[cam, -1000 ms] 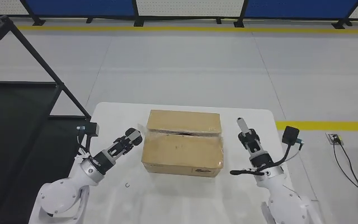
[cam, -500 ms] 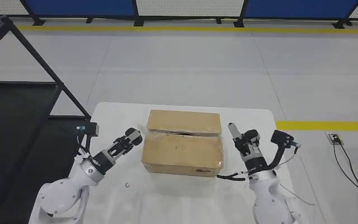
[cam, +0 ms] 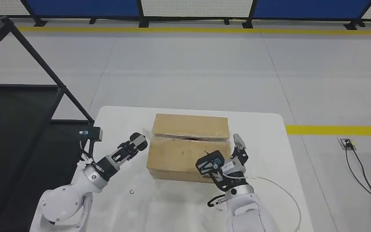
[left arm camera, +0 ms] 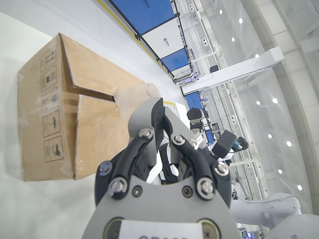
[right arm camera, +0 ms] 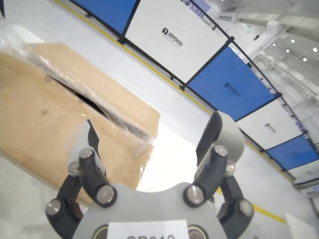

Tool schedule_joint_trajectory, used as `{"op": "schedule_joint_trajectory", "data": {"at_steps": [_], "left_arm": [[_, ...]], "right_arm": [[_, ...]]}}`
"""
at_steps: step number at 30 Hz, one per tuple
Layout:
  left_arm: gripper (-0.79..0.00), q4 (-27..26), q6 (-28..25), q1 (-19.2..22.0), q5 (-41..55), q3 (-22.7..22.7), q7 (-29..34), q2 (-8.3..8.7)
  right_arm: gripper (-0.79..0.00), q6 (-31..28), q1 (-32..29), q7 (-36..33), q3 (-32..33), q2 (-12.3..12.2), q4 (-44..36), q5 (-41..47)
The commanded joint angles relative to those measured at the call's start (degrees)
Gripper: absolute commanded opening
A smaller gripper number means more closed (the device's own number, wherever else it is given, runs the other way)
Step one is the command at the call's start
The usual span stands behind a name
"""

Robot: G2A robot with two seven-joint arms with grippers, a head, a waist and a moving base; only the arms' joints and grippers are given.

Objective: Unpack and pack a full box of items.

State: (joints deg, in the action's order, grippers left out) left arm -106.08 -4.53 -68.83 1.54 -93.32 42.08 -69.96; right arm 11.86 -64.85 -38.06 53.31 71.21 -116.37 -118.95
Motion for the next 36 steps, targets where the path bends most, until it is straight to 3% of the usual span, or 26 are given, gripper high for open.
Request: {"op": "schedule_joint_trajectory", "data": {"at_steps": [1, 9, 20, 36], "left_arm": [[-0.785, 0.0, 0.0, 0.0, 0.0, 0.0, 0.0, 0.00], [-0.785, 0.0, 0.0, 0.0, 0.0, 0.0, 0.0, 0.00], [-0.785, 0.0, 0.0, 0.0, 0.0, 0.0, 0.0, 0.00], [-0.785, 0.0, 0.0, 0.0, 0.0, 0.0, 0.0, 0.00]], "right_arm": [[0.000, -0.1, 0.1, -1.3, 0.0, 0.0, -0.1, -0.6], [0.000, -0.9, -0.2, -0.3, 0.1, 0.1, 1.2, -3.2], [0.000, -5.8, 2.7, -5.8, 0.1, 1.8, 7.2, -7.9], [0.000, -1.0, 5.2, -8.6, -0.7, 5.0, 11.2, -14.4]]}}
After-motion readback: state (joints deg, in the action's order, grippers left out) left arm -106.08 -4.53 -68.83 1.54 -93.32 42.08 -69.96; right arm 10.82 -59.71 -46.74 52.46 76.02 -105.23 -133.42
